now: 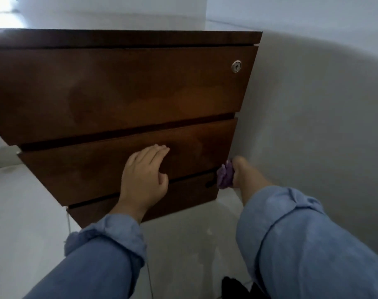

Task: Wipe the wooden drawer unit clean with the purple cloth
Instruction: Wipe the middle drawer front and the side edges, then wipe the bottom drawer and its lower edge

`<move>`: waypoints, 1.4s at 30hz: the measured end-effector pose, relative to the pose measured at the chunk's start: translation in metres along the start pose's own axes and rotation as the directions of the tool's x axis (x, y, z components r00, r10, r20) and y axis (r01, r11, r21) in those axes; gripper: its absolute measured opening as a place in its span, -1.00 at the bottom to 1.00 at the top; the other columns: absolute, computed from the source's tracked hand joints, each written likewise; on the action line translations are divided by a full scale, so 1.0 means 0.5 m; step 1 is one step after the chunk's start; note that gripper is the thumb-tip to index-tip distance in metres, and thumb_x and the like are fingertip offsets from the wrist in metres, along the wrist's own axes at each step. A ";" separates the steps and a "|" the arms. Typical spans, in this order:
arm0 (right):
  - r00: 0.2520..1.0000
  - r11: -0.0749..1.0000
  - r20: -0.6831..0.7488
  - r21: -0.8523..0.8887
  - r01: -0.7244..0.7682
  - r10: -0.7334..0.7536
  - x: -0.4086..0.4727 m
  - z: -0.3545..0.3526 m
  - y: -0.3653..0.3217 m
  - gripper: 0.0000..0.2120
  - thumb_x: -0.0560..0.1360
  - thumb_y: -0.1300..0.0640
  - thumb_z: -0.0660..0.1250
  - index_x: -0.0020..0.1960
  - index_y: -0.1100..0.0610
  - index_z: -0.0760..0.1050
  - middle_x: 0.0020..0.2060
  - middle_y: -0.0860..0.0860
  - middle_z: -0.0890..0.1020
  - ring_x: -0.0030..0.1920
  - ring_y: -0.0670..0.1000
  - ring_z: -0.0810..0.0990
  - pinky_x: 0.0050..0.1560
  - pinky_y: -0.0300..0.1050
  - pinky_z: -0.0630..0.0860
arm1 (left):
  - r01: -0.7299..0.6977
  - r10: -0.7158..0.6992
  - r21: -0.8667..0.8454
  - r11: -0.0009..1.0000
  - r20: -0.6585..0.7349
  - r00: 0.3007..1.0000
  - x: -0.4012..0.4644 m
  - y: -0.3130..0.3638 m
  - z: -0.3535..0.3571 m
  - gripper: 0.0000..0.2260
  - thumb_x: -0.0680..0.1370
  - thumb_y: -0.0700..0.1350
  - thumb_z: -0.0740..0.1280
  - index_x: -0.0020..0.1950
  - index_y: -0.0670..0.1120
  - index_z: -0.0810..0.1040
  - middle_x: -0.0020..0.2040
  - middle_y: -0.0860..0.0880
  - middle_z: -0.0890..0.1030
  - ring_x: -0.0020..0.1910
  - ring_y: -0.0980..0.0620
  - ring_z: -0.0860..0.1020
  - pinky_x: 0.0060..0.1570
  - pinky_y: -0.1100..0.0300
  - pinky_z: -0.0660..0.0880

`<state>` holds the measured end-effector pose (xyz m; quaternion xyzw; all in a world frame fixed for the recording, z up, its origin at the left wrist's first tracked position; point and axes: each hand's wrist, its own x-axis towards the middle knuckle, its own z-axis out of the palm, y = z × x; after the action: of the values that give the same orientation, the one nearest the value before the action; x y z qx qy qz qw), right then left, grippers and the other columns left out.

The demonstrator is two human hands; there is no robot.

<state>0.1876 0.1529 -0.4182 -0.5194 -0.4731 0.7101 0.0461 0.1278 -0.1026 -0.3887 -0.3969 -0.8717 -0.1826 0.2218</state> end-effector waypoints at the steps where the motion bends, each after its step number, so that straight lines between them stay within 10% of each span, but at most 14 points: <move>1: 0.998 0.998 0.049 0.030 -0.049 0.048 -0.023 -0.005 -0.012 -0.38 0.57 -0.01 -0.07 -0.59 0.18 0.31 -0.71 -0.01 0.36 -0.73 -0.03 0.35 -0.59 -0.38 0.28 | 0.014 -0.012 -0.037 0.999 0.046 0.999 -0.016 -0.004 0.001 -0.55 0.37 -0.17 0.24 0.26 -0.08 0.56 0.22 -0.03 0.59 0.23 -0.03 0.53 0.21 0.09 0.36; 4: 0.999 0.999 0.038 -0.042 0.018 -0.016 -0.054 -0.019 0.000 -0.51 0.61 0.04 -0.06 -0.41 0.23 0.30 -0.78 0.04 0.32 -0.81 -0.03 0.29 -0.68 -0.42 0.27 | 0.200 -0.175 -0.047 0.979 0.322 0.930 -0.069 -0.039 0.011 -0.68 0.49 -0.17 0.27 0.22 0.00 0.59 0.20 0.02 0.58 0.20 -0.01 0.51 0.17 0.12 0.36; 7: 0.995 0.997 0.050 -0.008 0.081 -0.081 -0.049 -0.012 0.030 -0.64 0.57 0.07 -0.01 -0.34 0.17 0.31 -0.78 0.02 0.28 -0.78 -0.04 0.27 -0.62 -0.39 0.34 | 0.570 -0.480 -0.020 0.822 0.514 0.710 -0.126 -0.123 0.032 -0.69 0.53 -0.13 0.29 0.26 -0.02 0.57 0.28 -0.05 0.55 0.25 -0.09 0.50 0.26 0.07 0.42; 16: 0.985 0.980 -0.030 -0.108 0.168 -0.173 0.037 0.023 0.065 -0.59 0.59 0.01 0.21 -0.37 0.18 0.47 -0.39 0.21 0.51 -0.45 0.11 0.38 -0.50 -0.18 0.36 | 0.956 -0.916 -0.212 0.205 0.302 0.263 -0.227 -0.267 0.053 -0.54 0.55 -0.11 0.35 0.35 -0.34 0.38 0.29 -0.30 0.49 0.25 -0.31 0.47 0.16 -0.07 0.42; 19: 0.968 0.948 0.014 -0.199 0.248 -0.250 0.088 0.028 0.086 -0.85 0.55 0.13 0.31 -0.04 0.23 0.51 -0.02 0.29 0.59 -0.18 0.23 0.56 -0.23 -0.04 0.61 | 0.926 -0.900 -0.334 0.175 0.326 0.288 -0.242 -0.291 0.077 -0.56 0.53 -0.03 0.39 0.32 -0.19 0.40 0.24 -0.24 0.55 0.19 -0.30 0.52 0.17 -0.15 0.46; 22: 0.956 0.932 0.140 -0.224 0.286 -0.260 0.121 0.028 0.100 -0.59 0.49 0.14 0.39 0.30 0.20 0.44 0.16 0.21 0.59 0.01 0.21 0.61 -0.03 0.10 0.62 | 0.898 -0.894 -0.397 0.189 0.309 0.325 -0.246 -0.317 0.090 -0.68 0.53 0.00 0.39 0.18 -0.14 0.48 0.11 -0.13 0.60 0.12 -0.25 0.56 0.07 -0.09 0.48; 27: 0.940 0.920 0.131 -0.200 0.337 -0.316 0.143 0.025 0.097 -0.89 0.52 0.17 0.35 0.00 0.14 0.44 -0.09 0.15 0.63 -0.47 -0.04 0.60 -0.55 -0.24 0.50 | 0.907 -0.918 -0.341 0.249 0.215 0.333 -0.259 -0.332 0.088 -0.62 0.50 0.08 0.40 0.16 -0.16 0.57 0.09 -0.11 0.64 0.11 -0.15 0.57 0.03 0.07 0.38; 34: 0.929 0.915 0.128 -0.172 0.366 -0.347 0.155 0.031 0.107 -0.72 0.42 0.05 0.46 0.08 0.09 0.52 0.07 0.12 0.63 0.03 0.15 0.62 0.10 0.08 0.56 | 0.874 -0.969 -0.466 0.140 0.117 0.218 -0.253 -0.330 0.092 -0.68 0.51 0.10 0.39 0.09 -0.12 0.59 -0.04 -0.03 0.60 -0.05 -0.02 0.51 0.00 0.20 0.32; 42: 0.917 0.903 0.066 -0.158 0.400 -0.394 0.158 0.030 0.121 -0.46 0.32 -0.07 0.53 0.21 0.11 0.49 0.13 0.11 0.63 0.08 0.13 0.63 0.19 0.10 0.55 | 0.852 -0.978 -0.511 0.117 0.092 0.190 -0.255 -0.335 0.101 -0.68 0.48 0.13 0.40 0.09 -0.06 0.57 -0.01 0.01 0.57 -0.02 -0.01 0.49 0.03 0.19 0.34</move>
<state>0.1656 0.1545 -0.5163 -0.4027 -0.6278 0.6517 0.1377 0.0610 -0.2591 -0.5227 0.2234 -0.8151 -0.5292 0.0746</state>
